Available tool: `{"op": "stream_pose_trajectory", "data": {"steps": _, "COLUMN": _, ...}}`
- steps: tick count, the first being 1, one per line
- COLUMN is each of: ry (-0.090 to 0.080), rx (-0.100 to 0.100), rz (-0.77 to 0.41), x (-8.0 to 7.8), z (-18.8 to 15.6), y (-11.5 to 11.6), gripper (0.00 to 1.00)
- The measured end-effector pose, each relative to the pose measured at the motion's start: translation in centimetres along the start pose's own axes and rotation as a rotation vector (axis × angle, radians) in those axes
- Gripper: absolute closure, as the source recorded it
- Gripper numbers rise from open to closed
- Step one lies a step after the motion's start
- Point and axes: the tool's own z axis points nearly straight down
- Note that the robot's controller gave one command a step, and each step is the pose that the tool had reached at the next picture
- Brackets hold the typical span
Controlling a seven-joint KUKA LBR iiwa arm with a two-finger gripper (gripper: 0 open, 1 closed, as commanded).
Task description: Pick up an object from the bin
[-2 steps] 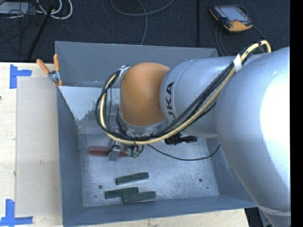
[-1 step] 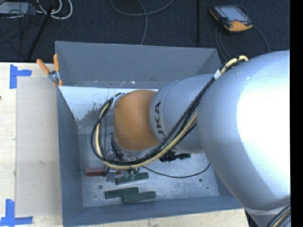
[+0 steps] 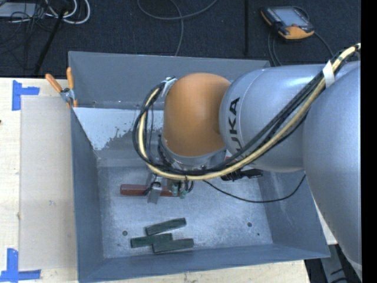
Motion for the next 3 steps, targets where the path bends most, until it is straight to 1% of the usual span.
{"op": "stream_pose_trajectory", "data": {"steps": 1, "ry": 0.0, "rx": 0.0, "rz": 0.0, "x": 0.0, "z": 0.0, "y": 0.0, "gripper": 1.0}}
{"op": "stream_pose_trajectory", "data": {"steps": 2, "ry": 0.001, "rx": -0.001, "rz": 0.02, "x": -0.5, "z": -1.4, "y": -3.4, "gripper": 1.0}}
{"op": "stream_pose_trajectory", "data": {"steps": 3, "ry": -0.002, "rx": 0.001, "rz": 0.029, "x": -1.5, "z": -1.8, "y": 0.3, "gripper": 1.0}}
